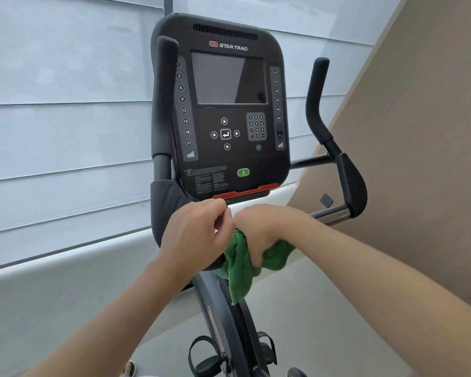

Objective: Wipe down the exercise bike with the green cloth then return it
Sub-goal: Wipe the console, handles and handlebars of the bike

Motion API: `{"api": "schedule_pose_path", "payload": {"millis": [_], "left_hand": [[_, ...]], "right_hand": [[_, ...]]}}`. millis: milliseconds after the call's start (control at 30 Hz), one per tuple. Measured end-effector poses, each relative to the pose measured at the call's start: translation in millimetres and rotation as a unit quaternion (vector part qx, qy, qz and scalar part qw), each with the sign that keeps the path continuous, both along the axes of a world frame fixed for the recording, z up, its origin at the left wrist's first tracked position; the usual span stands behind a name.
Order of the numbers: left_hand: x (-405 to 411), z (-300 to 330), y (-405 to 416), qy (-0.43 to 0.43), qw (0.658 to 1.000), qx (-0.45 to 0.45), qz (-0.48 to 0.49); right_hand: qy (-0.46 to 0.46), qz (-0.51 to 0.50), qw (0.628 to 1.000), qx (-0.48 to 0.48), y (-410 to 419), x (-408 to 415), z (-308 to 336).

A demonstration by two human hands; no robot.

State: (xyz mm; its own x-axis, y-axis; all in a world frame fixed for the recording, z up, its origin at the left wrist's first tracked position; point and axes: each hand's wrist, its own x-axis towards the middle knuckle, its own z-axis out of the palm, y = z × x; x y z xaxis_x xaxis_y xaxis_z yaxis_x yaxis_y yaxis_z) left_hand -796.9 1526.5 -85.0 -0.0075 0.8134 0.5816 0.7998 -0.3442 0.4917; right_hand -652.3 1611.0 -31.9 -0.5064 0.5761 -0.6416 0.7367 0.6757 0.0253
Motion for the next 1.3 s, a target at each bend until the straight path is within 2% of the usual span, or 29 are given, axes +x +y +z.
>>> {"api": "schedule_pose_path", "payload": {"millis": [67, 100, 167, 233, 300, 367, 433, 500, 567, 633, 700, 733, 800, 933, 1100, 1200, 1300], "left_hand": [[0, 1, 0, 0.002, 1.000, 0.000, 0.002], [0, 1, 0, 0.002, 1.000, 0.000, 0.001], [1, 1, 0, 0.002, 1.000, 0.000, 0.001], [1, 0, 0, 0.008, 1.000, -0.001, 0.001], [1, -1, 0, 0.015, 1.000, -0.001, 0.002], [1, -1, 0, 0.027, 1.000, -0.001, 0.005], [2, -1, 1, 0.042, 0.999, -0.003, 0.008], [3, 0, 1, 0.054, 0.998, -0.002, 0.007], [2, 0, 1, 0.060, 0.998, 0.005, 0.003], [1, 1, 0, 0.052, 0.999, 0.001, 0.001], [1, 1, 1, 0.038, 0.999, -0.011, -0.002], [1, 1, 1, 0.034, 0.999, -0.016, -0.006], [1, 0, 2, 0.036, 0.999, -0.023, -0.017], [2, 1, 2, 0.050, 0.998, -0.018, -0.017], [3, -1, 2, 0.089, 0.996, -0.027, -0.011], [5, 1, 3, 0.108, 0.994, -0.027, -0.015], [7, 3, 7, 0.129, 0.991, -0.038, -0.015]], "right_hand": [[-0.019, -0.016, 0.997, -0.067, 11, -8, 0], [-0.024, -0.015, 0.997, -0.069, 14, -9, -1], [-0.017, 0.010, 1.000, -0.020, 10, -6, -5], [0.015, 0.069, 0.992, 0.104, -7, 4, -15], [0.114, 0.102, 0.950, 0.273, -28, 18, -39], [0.234, 0.067, 0.878, 0.413, -49, 28, -73], [0.300, 0.019, 0.824, 0.480, -57, 30, -96], [0.325, 0.021, 0.811, 0.485, -53, 31, -98], [0.348, 0.077, 0.830, 0.429, -43, 37, -84], [0.348, 0.114, 0.873, 0.321, -25, 53, -64], [0.282, 0.084, 0.923, 0.248, -5, 76, -48], [0.238, 0.061, 0.939, 0.242, 6, 91, -44], [0.173, 0.021, 0.947, 0.268, 24, 118, -39], [0.124, 0.004, 0.947, 0.295, 34, 131, -39], [0.131, 0.045, 0.917, 0.374, 21, 122, -58], [0.024, 0.027, 0.967, 0.254, 27, 106, -36], [-0.047, 0.019, 0.989, 0.140, 44, 90, -20]]}}
